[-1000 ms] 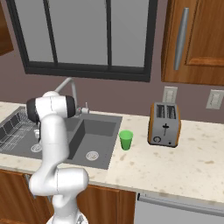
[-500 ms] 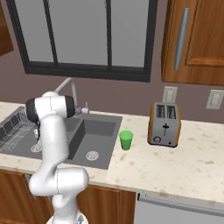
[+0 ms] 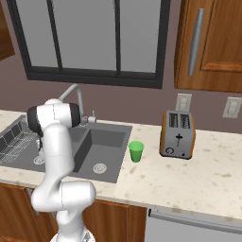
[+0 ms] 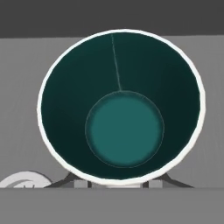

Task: Move any existing items from the left basin to the right basin for drying. Then move the cup from the counter to the left basin of the sink for washing.

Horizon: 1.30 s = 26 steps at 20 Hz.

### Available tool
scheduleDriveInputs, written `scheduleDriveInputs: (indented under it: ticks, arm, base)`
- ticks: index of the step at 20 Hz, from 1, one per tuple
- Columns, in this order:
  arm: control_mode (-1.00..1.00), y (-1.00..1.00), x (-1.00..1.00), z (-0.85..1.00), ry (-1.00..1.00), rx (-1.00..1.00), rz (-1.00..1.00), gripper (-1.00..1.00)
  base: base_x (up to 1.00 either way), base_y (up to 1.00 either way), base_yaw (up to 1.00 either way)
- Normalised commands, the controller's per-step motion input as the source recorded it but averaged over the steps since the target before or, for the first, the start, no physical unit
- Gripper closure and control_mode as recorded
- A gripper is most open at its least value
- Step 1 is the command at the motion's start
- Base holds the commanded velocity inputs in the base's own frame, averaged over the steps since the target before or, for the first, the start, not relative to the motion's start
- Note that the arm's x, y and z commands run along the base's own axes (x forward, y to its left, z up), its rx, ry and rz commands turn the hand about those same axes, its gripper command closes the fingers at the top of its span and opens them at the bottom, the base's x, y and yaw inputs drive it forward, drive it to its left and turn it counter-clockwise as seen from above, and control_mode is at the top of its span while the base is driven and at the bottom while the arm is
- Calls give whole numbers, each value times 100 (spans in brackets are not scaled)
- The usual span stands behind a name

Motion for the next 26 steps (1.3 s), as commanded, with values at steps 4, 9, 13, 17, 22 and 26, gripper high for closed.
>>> scheduleDriveInputs:
  ticks: [4,9,13,17,22,26]
  arm:
    - [-100,1,3,0,2,0,1,100]
    - [-100,0,1,0,0,0,0,100]
    - [-100,0,2,0,0,0,0,100]
    - [-100,0,0,0,0,0,0,100]
    - [-100,0,0,0,0,0,0,100]
    - [-100,0,0,0,0,0,0,100]
  base:
    - [0,0,0]
    - [0,0,0]
    - [0,0,0]
    - [0,0,0]
    - [0,0,0]
    - [0,0,0]
